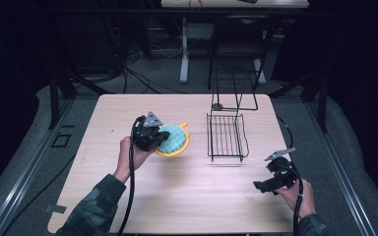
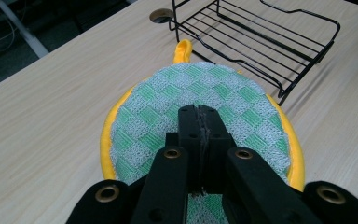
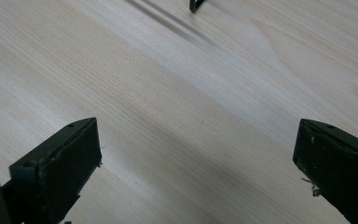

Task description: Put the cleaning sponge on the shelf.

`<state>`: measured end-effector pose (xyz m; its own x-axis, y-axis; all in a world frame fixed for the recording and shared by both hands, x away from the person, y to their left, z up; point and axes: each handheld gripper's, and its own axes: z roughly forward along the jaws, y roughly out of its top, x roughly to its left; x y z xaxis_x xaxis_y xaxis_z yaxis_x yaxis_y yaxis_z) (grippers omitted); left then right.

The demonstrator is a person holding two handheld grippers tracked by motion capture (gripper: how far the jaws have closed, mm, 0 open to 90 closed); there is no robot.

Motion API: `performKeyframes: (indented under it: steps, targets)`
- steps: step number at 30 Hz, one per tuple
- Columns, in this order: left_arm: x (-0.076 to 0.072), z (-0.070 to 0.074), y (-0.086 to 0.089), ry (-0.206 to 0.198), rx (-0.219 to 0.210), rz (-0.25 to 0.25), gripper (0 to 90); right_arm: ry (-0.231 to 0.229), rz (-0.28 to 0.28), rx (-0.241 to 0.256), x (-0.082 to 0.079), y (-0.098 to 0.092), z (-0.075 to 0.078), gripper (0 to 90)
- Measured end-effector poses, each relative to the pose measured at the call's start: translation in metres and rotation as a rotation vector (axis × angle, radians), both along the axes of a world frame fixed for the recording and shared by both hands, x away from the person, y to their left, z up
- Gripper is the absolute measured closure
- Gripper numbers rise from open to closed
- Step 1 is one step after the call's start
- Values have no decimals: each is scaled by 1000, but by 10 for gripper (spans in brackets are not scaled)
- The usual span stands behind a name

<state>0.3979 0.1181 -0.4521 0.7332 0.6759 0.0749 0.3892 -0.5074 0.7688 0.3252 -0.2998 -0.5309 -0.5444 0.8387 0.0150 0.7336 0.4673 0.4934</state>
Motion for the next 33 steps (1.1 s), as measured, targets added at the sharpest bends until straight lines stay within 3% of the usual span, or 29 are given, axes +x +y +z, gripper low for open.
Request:
performKeyframes:
  steps: [20, 33]
  targets:
    - [4, 11, -32, -36, -39, -66, 896, -6, 3, 10, 0, 0, 1, 0]
    - [6, 14, -43, -50, -48, -91, 895, -3, -2, 15, 0, 0, -2, 0]
